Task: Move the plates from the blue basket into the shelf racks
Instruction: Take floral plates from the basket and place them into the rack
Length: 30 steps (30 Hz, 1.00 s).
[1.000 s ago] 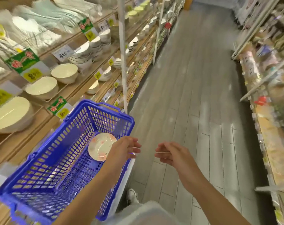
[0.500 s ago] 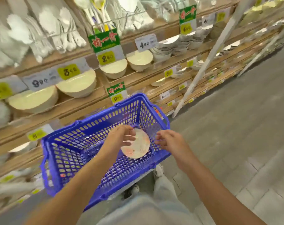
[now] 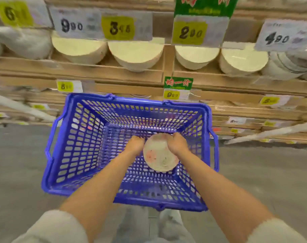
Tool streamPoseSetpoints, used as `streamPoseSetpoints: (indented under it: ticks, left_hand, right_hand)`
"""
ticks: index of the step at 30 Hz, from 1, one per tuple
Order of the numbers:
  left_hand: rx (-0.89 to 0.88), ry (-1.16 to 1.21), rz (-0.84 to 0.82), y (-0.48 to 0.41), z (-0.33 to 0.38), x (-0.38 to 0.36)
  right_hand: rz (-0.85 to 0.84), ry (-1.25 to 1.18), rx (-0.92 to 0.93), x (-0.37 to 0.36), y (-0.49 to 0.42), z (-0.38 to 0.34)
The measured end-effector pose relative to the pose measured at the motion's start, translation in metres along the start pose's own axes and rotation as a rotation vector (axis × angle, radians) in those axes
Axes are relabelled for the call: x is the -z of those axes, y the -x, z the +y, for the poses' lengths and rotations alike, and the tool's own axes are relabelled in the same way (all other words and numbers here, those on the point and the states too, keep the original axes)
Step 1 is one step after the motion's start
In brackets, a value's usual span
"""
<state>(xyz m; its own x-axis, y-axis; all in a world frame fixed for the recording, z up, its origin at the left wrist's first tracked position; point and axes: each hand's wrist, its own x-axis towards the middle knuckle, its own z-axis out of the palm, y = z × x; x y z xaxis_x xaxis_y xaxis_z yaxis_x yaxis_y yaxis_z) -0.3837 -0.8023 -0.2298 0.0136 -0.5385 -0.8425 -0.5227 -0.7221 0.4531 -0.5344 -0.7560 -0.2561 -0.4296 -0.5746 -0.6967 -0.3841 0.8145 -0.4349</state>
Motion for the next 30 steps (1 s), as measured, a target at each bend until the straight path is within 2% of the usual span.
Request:
streamPoseSetpoints:
  ticks: [5,9,15,17,20,30]
  left_hand:
    - [0.080,-0.066,0.004,-0.049,-0.040,-0.021]
    - [0.188,-0.095,-0.100,-0.073,-0.055,-0.037]
    - [0.269,0.053,-0.097,-0.088,-0.061,-0.058]
    - [0.279,0.066,-0.090,-0.087,-0.060,-0.057]
    - [0.234,0.042,-0.083,-0.079,-0.055,-0.047]
    - [-0.034,0.103,-0.064,0.002,-0.006,0.013]
  right_hand:
    - [0.043,0.209,0.045,-0.029,-0.046,0.023]
    - [0.014,0.269,-0.011,-0.049,-0.069,0.041]
    - [-0.026,0.405,-0.070,-0.057,-0.088,0.037]
    - [-0.058,0.380,-0.133,-0.051,-0.090,0.032]
    - [-0.093,0.289,-0.175,-0.037,-0.083,0.025]
    - [-0.075,0.038,0.024,0.045,-0.002,-0.018]
